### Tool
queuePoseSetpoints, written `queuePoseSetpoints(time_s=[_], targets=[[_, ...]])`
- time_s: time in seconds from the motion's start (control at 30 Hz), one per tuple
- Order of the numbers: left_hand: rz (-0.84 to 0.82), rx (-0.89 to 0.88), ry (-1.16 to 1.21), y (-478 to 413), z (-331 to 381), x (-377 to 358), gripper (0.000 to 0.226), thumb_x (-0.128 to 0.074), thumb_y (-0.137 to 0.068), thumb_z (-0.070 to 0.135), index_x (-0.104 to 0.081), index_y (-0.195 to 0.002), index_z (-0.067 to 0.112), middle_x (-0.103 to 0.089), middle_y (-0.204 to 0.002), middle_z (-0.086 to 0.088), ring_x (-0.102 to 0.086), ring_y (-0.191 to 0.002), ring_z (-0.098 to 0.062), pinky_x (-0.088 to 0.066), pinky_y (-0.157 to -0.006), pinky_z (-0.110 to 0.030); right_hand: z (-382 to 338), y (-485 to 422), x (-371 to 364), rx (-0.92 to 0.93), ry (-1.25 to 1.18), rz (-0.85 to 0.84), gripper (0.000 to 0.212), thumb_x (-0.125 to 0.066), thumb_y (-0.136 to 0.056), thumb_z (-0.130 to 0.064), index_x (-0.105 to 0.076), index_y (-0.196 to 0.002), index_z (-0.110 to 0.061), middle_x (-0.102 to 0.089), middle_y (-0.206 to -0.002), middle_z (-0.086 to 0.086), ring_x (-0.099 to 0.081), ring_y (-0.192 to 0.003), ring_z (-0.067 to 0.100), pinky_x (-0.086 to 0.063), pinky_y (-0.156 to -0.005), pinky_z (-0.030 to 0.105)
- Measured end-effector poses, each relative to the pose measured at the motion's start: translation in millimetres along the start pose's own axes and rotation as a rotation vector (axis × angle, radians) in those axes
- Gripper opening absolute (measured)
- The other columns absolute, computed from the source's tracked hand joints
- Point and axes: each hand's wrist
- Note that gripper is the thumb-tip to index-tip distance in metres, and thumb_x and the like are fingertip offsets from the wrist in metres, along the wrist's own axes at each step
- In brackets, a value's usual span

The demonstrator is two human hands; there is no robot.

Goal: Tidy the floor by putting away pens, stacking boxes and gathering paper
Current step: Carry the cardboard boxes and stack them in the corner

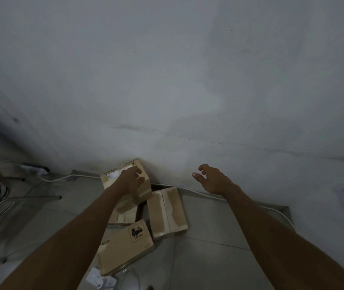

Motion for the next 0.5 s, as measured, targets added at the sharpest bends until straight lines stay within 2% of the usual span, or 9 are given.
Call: queuePoseSetpoints(time_s=[0.17,0.33,0.5], targets=[[-0.038,-0.014,0.037,-17,-6,-10,0.032,-0.056,-0.093,0.025,-0.055,-0.121,0.010,-0.063,-0.115,-0.011,-0.055,-0.093,-0.018,-0.041,-0.079,-0.028,3,-11,-11,-0.026,-0.021,0.028,0.056,-0.043,-0.095,-0.051,-0.042,-0.133,-0.010,-0.053,-0.134,0.016,-0.052,-0.120,0.030,-0.041,-0.097,0.039],[-0.073,-0.020,0.020,-22,-16,-28,0.038,-0.053,-0.094,0.027,-0.052,-0.127,0.007,-0.059,-0.123,-0.014,-0.058,-0.109,-0.028,-0.046,-0.089,-0.033,6,-25,-34,-0.020,-0.032,0.009,0.055,-0.044,-0.095,-0.050,-0.043,-0.133,-0.010,-0.053,-0.133,0.016,-0.053,-0.118,0.031,-0.043,-0.094,0.039],[-0.070,0.019,0.015,-29,-32,-52,0.039,-0.052,-0.095,0.026,-0.050,-0.130,0.007,-0.057,-0.127,-0.015,-0.056,-0.113,-0.030,-0.046,-0.094,-0.036,24,-43,-67,0.005,-0.039,-0.031,0.056,-0.044,-0.095,-0.049,-0.042,-0.134,-0.009,-0.052,-0.134,0.017,-0.053,-0.119,0.031,-0.042,-0.093,0.037]])
Point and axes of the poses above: each hand's wrist, its own y-axis away from the middle knuckle, its own x-axis out of the back of the hand, z = x × y
